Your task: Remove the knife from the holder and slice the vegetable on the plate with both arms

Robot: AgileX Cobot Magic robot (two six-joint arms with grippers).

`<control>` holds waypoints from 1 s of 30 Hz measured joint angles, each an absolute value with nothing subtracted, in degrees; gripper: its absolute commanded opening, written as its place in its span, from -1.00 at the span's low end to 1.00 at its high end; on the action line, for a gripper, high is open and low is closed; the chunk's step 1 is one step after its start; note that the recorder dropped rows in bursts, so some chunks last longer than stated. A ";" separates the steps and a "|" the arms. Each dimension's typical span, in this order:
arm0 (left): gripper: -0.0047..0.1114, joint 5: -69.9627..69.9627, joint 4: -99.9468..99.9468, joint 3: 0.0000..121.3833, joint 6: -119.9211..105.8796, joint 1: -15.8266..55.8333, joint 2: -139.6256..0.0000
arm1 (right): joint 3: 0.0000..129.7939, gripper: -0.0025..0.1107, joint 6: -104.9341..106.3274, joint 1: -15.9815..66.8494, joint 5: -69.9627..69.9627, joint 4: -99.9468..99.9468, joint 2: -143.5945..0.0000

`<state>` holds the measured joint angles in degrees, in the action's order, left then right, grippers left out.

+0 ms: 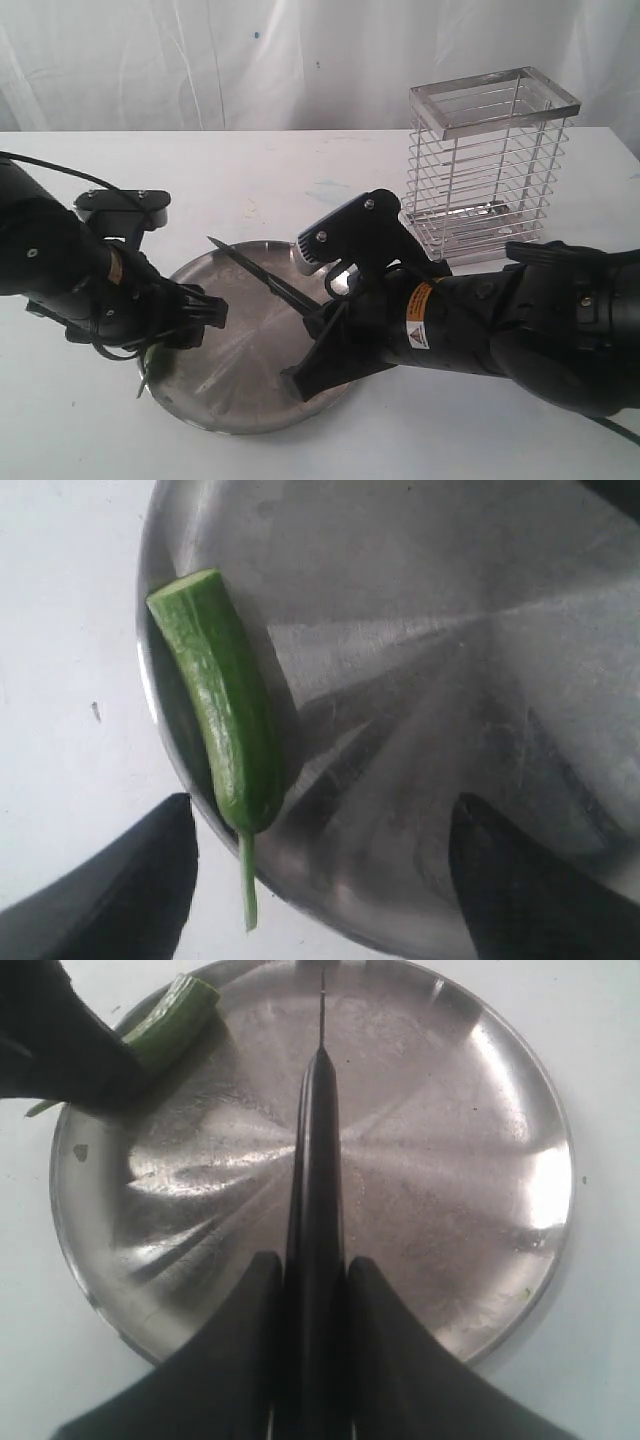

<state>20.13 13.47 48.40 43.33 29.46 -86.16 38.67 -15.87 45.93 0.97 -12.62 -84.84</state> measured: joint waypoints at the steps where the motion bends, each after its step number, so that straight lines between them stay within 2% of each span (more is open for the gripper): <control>1: 0.33 20.13 13.70 48.85 43.31 29.46 -87.14 | 38.67 -0.96 -15.87 45.93 0.97 -12.62 -84.84; 10: 0.32 20.13 16.80 52.88 43.20 29.46 -92.51 | 38.67 -0.96 -15.87 45.93 0.97 -12.74 -84.76; 16: 0.32 20.44 18.92 53.15 44.79 29.46 -94.82 | 38.67 -0.96 -15.31 45.93 1.09 -12.74 -84.76; 20: 0.23 20.57 20.99 53.15 46.92 29.46 -95.75 | 38.67 -0.96 -15.31 45.93 1.09 -12.74 -84.76; 30: 0.23 19.18 23.42 53.15 50.36 29.46 -99.15 | 38.67 -0.96 -15.22 45.93 1.31 -12.74 -84.76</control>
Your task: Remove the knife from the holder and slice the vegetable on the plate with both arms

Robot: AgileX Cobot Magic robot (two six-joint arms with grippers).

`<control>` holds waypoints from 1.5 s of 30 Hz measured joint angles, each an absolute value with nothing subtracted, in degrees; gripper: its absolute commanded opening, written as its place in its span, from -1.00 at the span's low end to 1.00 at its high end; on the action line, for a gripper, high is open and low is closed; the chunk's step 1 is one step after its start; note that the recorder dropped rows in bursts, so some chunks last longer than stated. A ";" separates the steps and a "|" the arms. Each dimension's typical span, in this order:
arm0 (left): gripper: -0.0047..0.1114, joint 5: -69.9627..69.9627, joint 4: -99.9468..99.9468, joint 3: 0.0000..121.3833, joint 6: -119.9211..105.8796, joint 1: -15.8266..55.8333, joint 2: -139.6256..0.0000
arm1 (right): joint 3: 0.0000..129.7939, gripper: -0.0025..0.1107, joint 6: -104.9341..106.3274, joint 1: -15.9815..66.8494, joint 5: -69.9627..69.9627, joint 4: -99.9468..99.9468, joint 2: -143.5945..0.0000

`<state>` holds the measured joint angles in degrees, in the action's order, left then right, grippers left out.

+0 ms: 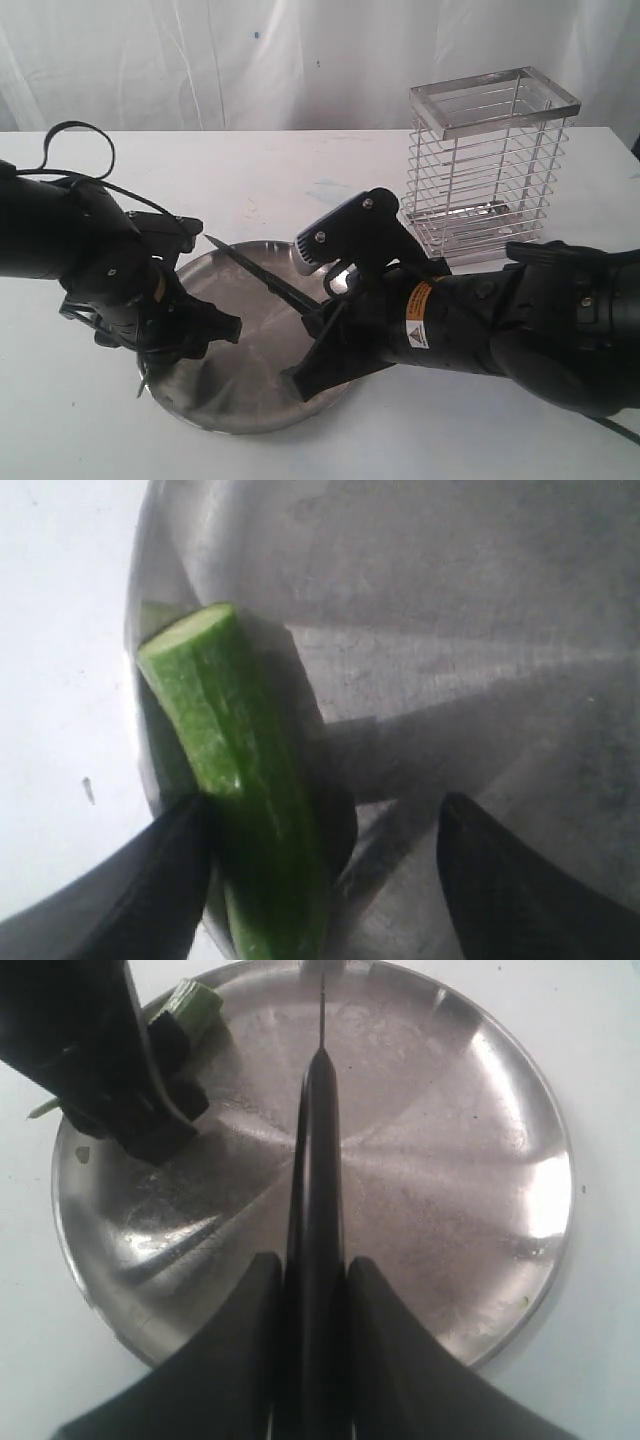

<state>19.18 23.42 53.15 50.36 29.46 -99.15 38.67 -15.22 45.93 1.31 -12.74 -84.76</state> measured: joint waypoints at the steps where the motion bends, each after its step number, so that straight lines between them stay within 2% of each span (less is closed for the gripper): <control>1: 0.23 18.95 23.55 53.15 50.39 29.46 -99.26 | 38.67 -0.96 -15.22 45.93 1.31 -12.74 -84.76; 6: 0.09 18.01 23.55 53.15 50.50 29.46 -100.44 | 38.67 -0.96 -15.22 45.93 1.41 -12.74 -84.76; 11: -0.22 17.55 23.78 53.55 50.50 29.46 -101.63 | 38.67 -0.96 -15.22 45.93 1.41 -12.74 -84.76; 17: -0.72 16.81 23.77 53.66 48.43 29.46 -101.86 | 38.67 -0.96 -15.08 45.93 1.51 -12.74 -83.86; 19: -0.85 16.81 23.77 53.81 46.90 29.46 -101.86 | 38.67 -0.96 -15.08 45.93 1.51 -12.74 -83.12; 21: -0.88 17.47 23.77 54.43 43.66 29.46 -101.97 | 38.67 -0.96 -15.08 45.93 1.36 -12.74 -82.37; 30: -0.60 23.58 18.49 60.34 20.74 29.74 -102.57 | 38.67 -0.96 -16.80 45.33 -3.16 -12.74 -81.66; 37: -0.52 21.57 14.27 60.57 16.67 31.38 -105.11 | 38.67 -0.96 -20.18 42.48 -4.95 -12.62 -81.66; 41: 0.09 20.53 13.78 61.04 17.45 31.38 -104.73 | 38.67 -0.96 -20.83 42.48 -5.92 -12.52 -81.57; 43: 0.22 20.80 13.68 61.68 17.45 31.38 -103.38 | 38.67 -0.96 -20.94 42.48 -6.07 -12.40 -81.57; 45: 0.24 21.45 13.68 61.81 17.33 31.38 -101.30 | 38.67 -0.96 -20.94 42.85 -6.07 -12.40 -81.57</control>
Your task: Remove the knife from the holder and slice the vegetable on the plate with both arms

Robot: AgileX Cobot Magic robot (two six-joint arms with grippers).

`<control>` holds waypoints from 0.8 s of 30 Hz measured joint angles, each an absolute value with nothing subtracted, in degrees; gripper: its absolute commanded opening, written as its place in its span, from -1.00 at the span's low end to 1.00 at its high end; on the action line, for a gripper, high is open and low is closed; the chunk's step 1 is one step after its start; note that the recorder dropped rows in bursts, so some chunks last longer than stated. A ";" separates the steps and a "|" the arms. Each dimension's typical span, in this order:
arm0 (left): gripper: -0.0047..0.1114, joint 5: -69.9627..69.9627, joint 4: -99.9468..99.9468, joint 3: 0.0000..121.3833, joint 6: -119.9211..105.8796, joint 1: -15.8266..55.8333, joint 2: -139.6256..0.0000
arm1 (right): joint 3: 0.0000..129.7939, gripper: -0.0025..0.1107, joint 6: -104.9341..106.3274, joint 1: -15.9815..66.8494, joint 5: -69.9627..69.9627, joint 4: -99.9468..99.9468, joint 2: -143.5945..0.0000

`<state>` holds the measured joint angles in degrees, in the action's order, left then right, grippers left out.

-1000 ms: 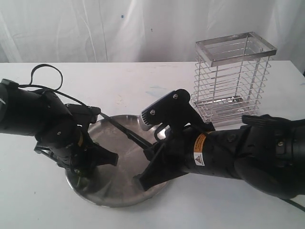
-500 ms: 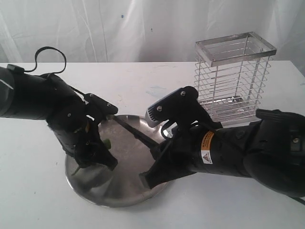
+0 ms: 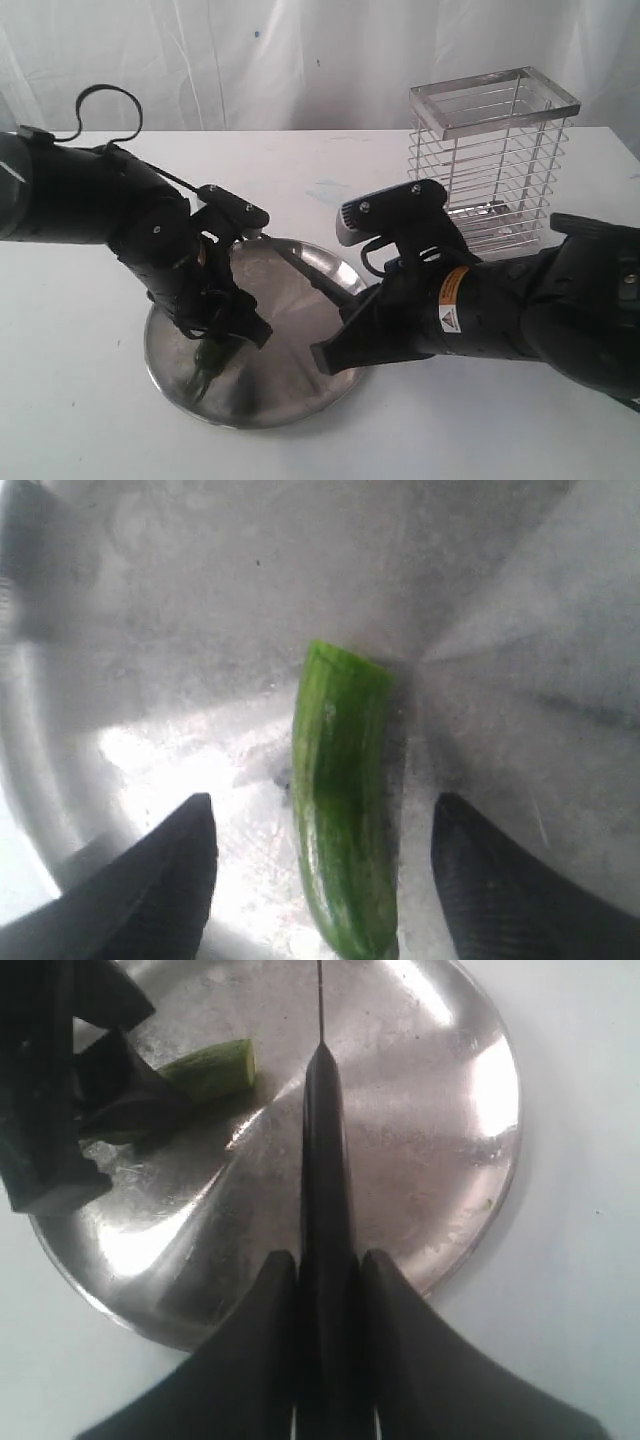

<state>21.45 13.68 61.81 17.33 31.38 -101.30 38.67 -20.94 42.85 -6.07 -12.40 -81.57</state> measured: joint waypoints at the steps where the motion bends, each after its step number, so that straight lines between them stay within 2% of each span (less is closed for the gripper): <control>1: 0.24 22.04 13.55 61.94 16.98 31.38 -100.05 | 38.67 -0.96 -21.05 43.35 -6.07 -12.40 -81.57; 10: 0.24 28.35 16.61 61.94 16.40 31.38 -92.13 | 38.67 -0.96 -21.60 47.24 -3.63 -12.40 -85.39; 24: 0.24 28.93 17.34 61.94 16.63 31.38 -91.81 | 38.67 -0.96 -22.59 47.35 0.00 -12.40 -90.22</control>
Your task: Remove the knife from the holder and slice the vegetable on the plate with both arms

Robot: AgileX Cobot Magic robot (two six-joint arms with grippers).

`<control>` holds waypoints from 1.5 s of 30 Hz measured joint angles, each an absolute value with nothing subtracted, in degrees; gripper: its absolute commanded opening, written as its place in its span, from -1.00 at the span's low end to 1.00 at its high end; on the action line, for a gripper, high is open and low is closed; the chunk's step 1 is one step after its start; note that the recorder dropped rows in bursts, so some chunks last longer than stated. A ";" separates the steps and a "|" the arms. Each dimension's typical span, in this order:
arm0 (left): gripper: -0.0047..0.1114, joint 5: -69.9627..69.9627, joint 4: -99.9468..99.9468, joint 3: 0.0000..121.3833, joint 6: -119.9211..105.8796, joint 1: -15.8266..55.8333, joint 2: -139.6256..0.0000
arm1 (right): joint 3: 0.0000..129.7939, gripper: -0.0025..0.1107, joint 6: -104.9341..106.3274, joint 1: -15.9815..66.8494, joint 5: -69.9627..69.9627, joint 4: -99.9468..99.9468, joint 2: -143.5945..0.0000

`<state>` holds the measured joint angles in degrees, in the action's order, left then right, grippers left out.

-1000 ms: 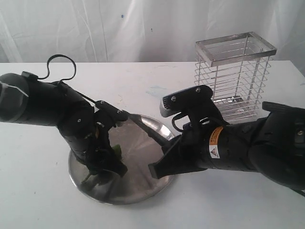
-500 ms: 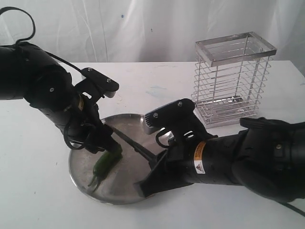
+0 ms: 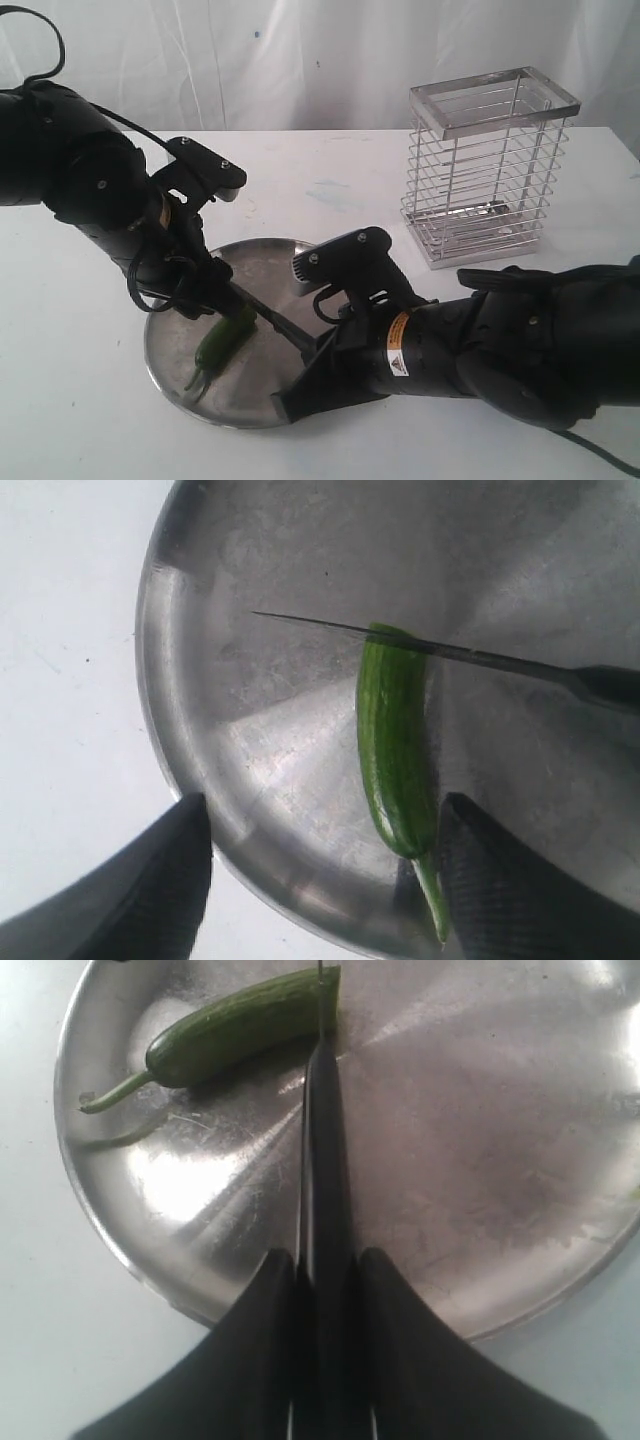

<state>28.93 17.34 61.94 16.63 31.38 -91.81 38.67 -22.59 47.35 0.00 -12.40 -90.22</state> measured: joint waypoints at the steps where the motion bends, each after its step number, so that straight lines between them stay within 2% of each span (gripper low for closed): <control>1: 0.24 28.93 17.34 61.94 16.63 31.38 -91.81 | 38.67 -0.96 -22.73 47.35 0.31 -12.40 -90.22; 45: 0.24 28.34 17.34 61.94 16.63 31.38 -91.81 | 38.67 -0.96 -24.44 48.13 0.00 -12.40 -90.22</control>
